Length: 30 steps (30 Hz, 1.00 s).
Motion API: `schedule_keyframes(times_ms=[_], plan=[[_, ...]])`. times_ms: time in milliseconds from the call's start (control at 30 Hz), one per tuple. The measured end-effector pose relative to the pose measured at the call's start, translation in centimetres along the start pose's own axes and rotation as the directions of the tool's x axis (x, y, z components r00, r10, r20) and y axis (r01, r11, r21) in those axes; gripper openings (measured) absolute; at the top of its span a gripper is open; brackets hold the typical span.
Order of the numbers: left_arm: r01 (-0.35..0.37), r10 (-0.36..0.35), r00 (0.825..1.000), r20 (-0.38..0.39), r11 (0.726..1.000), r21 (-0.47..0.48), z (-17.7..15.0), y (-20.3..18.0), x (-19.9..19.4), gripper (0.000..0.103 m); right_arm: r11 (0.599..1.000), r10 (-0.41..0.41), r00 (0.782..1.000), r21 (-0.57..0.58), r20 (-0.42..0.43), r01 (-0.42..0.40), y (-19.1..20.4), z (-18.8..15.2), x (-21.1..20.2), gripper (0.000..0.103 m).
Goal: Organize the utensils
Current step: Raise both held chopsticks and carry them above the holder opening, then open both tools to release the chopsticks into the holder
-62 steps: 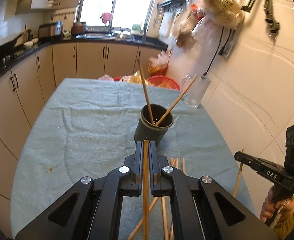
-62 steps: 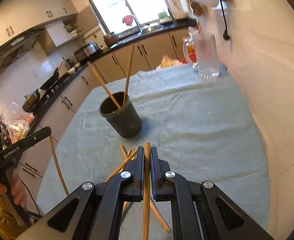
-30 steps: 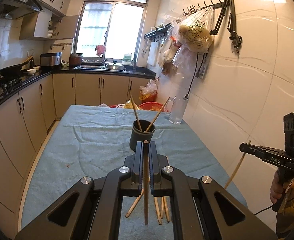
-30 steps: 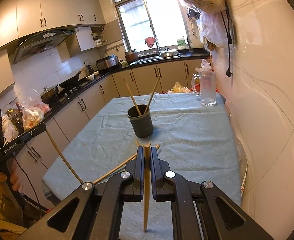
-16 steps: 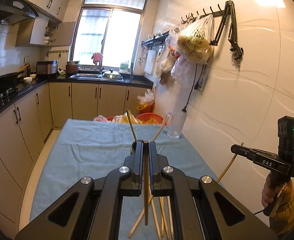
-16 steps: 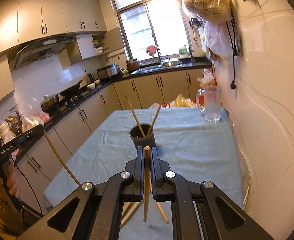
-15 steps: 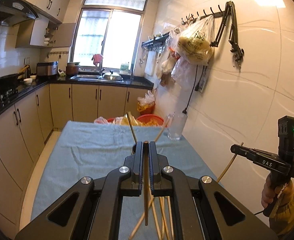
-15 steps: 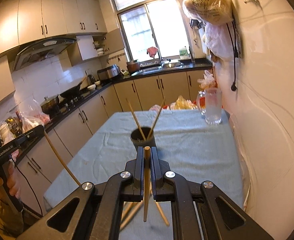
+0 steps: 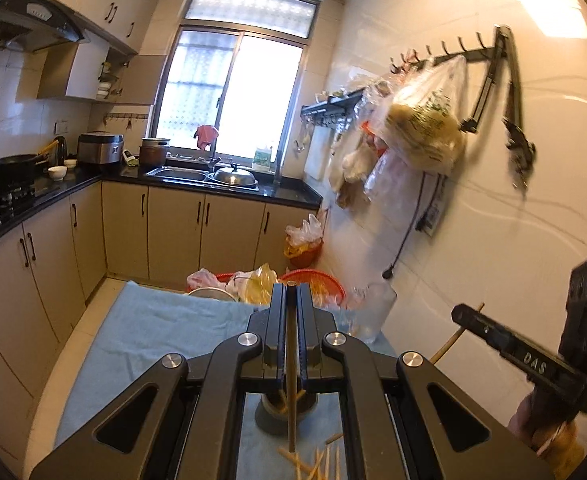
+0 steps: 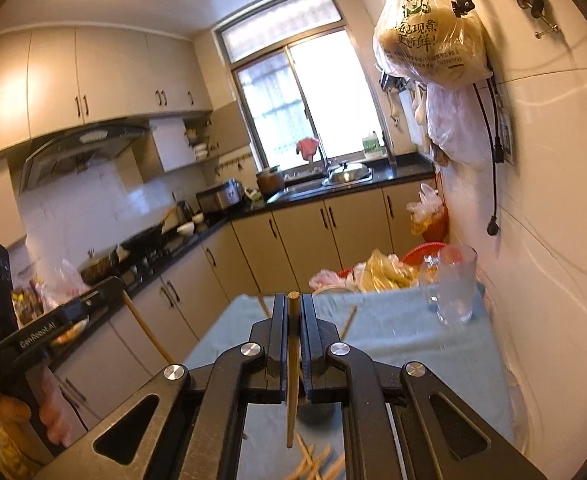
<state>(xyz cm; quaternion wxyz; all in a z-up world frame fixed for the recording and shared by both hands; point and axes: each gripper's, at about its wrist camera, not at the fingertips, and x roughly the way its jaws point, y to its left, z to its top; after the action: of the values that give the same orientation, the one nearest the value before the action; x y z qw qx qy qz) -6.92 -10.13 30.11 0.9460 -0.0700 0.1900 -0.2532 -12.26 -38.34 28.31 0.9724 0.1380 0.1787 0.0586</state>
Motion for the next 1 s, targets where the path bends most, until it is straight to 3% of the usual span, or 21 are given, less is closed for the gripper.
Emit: schedule_keyframes(times_ms=[300,500,700,867,933,1000], plan=[[-0.024,0.024,1.000,-0.005,0.995,-0.092,0.8,1.9,7.5,0.005,0.998,-0.028,0.999,0.051,0.032,0.026,-1.8,1.3,6.0,0.006],[-0.055,0.040,0.993,-0.113,0.990,-0.133,-1.9,4.2,12.4,0.005,0.997,-0.061,0.998,0.051,-0.029,0.062,-3.3,-0.6,9.9,0.006],[-0.073,0.055,0.988,-0.144,0.990,-0.122,-3.4,4.9,13.0,0.005,0.996,-0.068,0.990,0.050,-0.122,0.074,-4.3,-3.2,12.7,0.006],[-0.080,0.067,0.990,-0.121,0.992,-0.100,-3.6,4.4,11.7,0.007,0.994,-0.075,0.986,0.065,-0.152,0.086,-4.7,-4.1,13.8,0.007],[-0.084,0.074,0.991,-0.111,0.992,-0.089,-3.6,4.1,10.9,0.014,0.994,-0.071,0.986,0.077,-0.153,0.083,-4.8,-4.2,13.8,0.015],[-0.093,0.086,0.992,-0.092,0.993,-0.079,-3.5,3.9,9.8,0.030,0.993,-0.074,0.986,0.082,-0.150,0.087,-4.7,-4.1,13.4,0.040]])
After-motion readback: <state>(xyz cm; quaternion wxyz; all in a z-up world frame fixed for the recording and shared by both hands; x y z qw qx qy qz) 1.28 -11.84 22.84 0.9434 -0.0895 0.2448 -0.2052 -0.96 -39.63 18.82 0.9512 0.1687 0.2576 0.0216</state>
